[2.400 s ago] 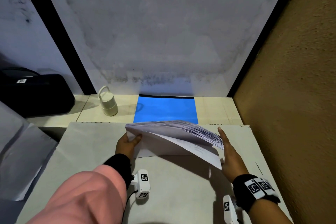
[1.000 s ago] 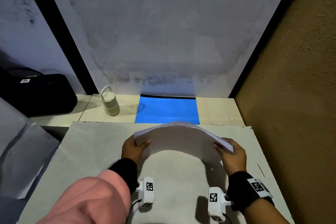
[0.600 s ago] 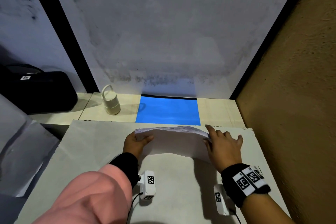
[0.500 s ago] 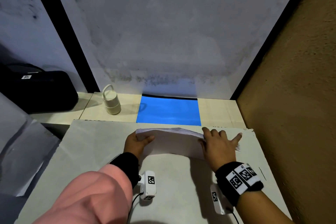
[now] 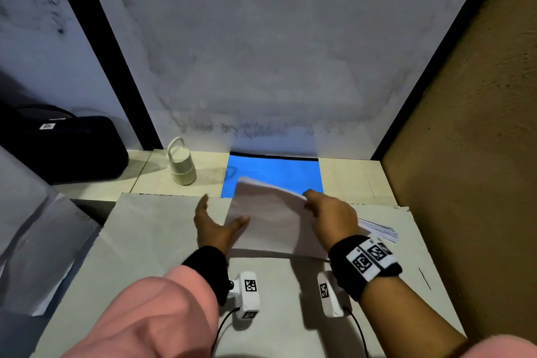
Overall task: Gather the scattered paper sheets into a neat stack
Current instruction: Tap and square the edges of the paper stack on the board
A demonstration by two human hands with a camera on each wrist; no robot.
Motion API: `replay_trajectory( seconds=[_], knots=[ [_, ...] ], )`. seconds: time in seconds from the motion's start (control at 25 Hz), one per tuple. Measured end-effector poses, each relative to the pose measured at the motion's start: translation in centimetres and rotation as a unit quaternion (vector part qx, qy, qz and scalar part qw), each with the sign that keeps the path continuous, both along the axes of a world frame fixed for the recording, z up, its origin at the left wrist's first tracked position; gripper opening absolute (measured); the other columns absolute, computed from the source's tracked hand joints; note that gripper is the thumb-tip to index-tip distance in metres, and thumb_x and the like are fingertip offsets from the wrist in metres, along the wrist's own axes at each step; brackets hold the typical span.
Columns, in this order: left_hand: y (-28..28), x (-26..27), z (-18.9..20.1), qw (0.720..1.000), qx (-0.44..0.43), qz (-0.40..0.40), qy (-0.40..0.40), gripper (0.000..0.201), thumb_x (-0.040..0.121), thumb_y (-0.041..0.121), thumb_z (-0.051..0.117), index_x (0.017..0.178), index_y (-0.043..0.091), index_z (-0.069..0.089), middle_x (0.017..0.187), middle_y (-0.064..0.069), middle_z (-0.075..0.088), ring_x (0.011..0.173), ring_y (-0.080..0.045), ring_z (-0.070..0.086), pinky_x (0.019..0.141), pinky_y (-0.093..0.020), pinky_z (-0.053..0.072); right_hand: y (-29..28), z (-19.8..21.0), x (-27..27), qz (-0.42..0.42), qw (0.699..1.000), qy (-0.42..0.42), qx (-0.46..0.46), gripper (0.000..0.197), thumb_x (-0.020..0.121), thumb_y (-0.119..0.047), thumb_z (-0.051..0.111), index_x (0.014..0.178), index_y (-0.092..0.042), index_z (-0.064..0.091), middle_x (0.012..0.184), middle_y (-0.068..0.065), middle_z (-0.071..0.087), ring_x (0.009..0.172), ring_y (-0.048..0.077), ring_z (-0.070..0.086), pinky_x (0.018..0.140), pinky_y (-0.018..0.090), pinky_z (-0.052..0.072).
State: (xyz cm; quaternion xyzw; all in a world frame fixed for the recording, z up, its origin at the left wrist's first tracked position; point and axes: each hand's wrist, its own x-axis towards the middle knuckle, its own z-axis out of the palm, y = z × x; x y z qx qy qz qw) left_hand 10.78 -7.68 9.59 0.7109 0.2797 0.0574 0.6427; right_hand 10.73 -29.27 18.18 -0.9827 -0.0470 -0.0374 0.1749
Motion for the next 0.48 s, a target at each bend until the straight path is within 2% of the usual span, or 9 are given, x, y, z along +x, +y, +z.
replay_trajectory(
  seconds=[0.04, 0.08, 0.12, 0.16, 0.24, 0.28, 0.36, 0.44, 0.48],
  knots=[
    [-0.2, -0.2, 0.1, 0.998, -0.059, 0.006, 0.012, 0.102, 0.058, 0.012, 0.087, 0.141, 0.024, 0.028, 0.141, -0.004, 0.041, 0.121, -0.023, 0.05, 0.099, -0.041, 0.045, -1.0, 0.4, -0.2, -0.024, 0.998, -0.011, 0.048, 0.019, 0.084, -0.016, 0.049, 0.098, -0.021, 0.061, 0.089, 0.004, 0.07, 0.082, 0.031, 0.063, 0.061, 0.027, 0.035],
    [-0.8, -0.6, 0.4, 0.991, -0.134, -0.016, 0.021, 0.098, 0.06, 0.01, 0.085, 0.139, 0.024, 0.029, 0.139, -0.005, 0.046, 0.113, -0.024, 0.058, 0.088, -0.04, 0.051, -1.9, 0.4, -0.3, -0.043, 0.991, -0.008, 0.125, 0.014, 0.085, -0.015, 0.054, 0.095, -0.02, 0.062, 0.085, 0.006, 0.069, 0.08, 0.03, 0.062, 0.063, 0.029, 0.039],
    [-1.6, -0.8, 0.9, 0.98, -0.19, -0.063, 0.022, 0.085, 0.062, 0.007, 0.083, 0.133, 0.019, 0.038, 0.133, -0.008, 0.055, 0.098, -0.021, 0.066, 0.073, -0.034, 0.055, -2.6, 0.2, -0.5, -0.057, 0.97, 0.006, 0.237, 0.01, 0.085, -0.012, 0.057, 0.091, -0.018, 0.063, 0.082, 0.007, 0.068, 0.078, 0.027, 0.062, 0.066, 0.03, 0.042],
    [-2.5, -0.9, 1.5, 0.97, -0.214, -0.109, 0.02, 0.069, 0.063, 0.004, 0.08, 0.123, 0.014, 0.048, 0.124, -0.012, 0.062, 0.085, -0.017, 0.069, 0.062, -0.027, 0.054, -3.2, -0.1, -0.8, -0.07, 0.929, 0.026, 0.362, 0.011, 0.084, -0.007, 0.059, 0.086, -0.017, 0.064, 0.08, 0.007, 0.068, 0.079, 0.023, 0.06, 0.071, 0.031, 0.045],
    [-4.1, -0.8, 2.6, 0.967, -0.212, -0.138, -0.014, 0.048, 0.062, 0.001, 0.079, 0.106, 0.008, 0.061, 0.106, -0.015, 0.069, 0.079, -0.018, 0.07, 0.058, -0.018, 0.055, -4.1, -1.0, -1.5, -0.116, 0.847, 0.046, 0.516, 0.023, 0.086, -0.001, 0.057, 0.085, -0.022, 0.066, 0.087, 0.006, 0.068, 0.083, 0.021, 0.06, 0.081, 0.032, 0.047],
    [-4.6, -0.6, 3.2, 0.972, -0.195, -0.13, -0.035, 0.04, 0.063, -0.001, 0.078, 0.099, 0.007, 0.063, 0.098, -0.013, 0.07, 0.079, -0.018, 0.069, 0.059, -0.015, 0.055, -4.4, -1.6, -1.8, -0.138, 0.836, 0.046, 0.529, 0.026, 0.087, 0.0, 0.056, 0.093, -0.023, 0.066, 0.093, 0.005, 0.068, 0.087, 0.022, 0.061, 0.083, 0.031, 0.048],
    [-5.2, -0.2, 4.1, 0.981, -0.149, -0.113, -0.059, 0.029, 0.071, -0.005, 0.074, 0.096, 0.004, 0.063, 0.088, -0.008, 0.067, 0.065, -0.004, 0.068, 0.056, -0.008, 0.052, -4.7, -2.7, -2.3, -0.165, 0.832, 0.037, 0.529, 0.027, 0.089, -0.002, 0.055, 0.11, -0.017, 0.063, 0.099, 0.006, 0.066, 0.091, 0.023, 0.059, 0.081, 0.029, 0.045],
    [-5.5, -0.1, 4.4, 0.984, -0.121, -0.105, -0.077, 0.032, 0.074, -0.006, 0.07, 0.105, -0.003, 0.061, 0.094, -0.009, 0.066, 0.055, 0.009, 0.064, 0.056, -0.004, 0.05, -4.6, -3.5, -2.7, -0.185, 0.82, 0.019, 0.541, 0.027, 0.089, -0.003, 0.054, 0.114, -0.013, 0.062, 0.099, 0.006, 0.065, 0.091, 0.022, 0.058, 0.076, 0.025, 0.045],
    [-5.7, -0.1, 4.2, 0.985, -0.106, -0.108, -0.081, 0.035, 0.075, -0.006, 0.07, 0.108, -0.005, 0.06, 0.098, -0.01, 0.065, 0.055, 0.01, 0.063, 0.057, -0.003, 0.049, -4.6, -3.8, -2.9, -0.2, 0.811, 0.016, 0.549, 0.027, 0.09, -0.004, 0.054, 0.114, -0.011, 0.062, 0.1, 0.007, 0.065, 0.09, 0.022, 0.058, 0.073, 0.021, 0.046]
  ],
)
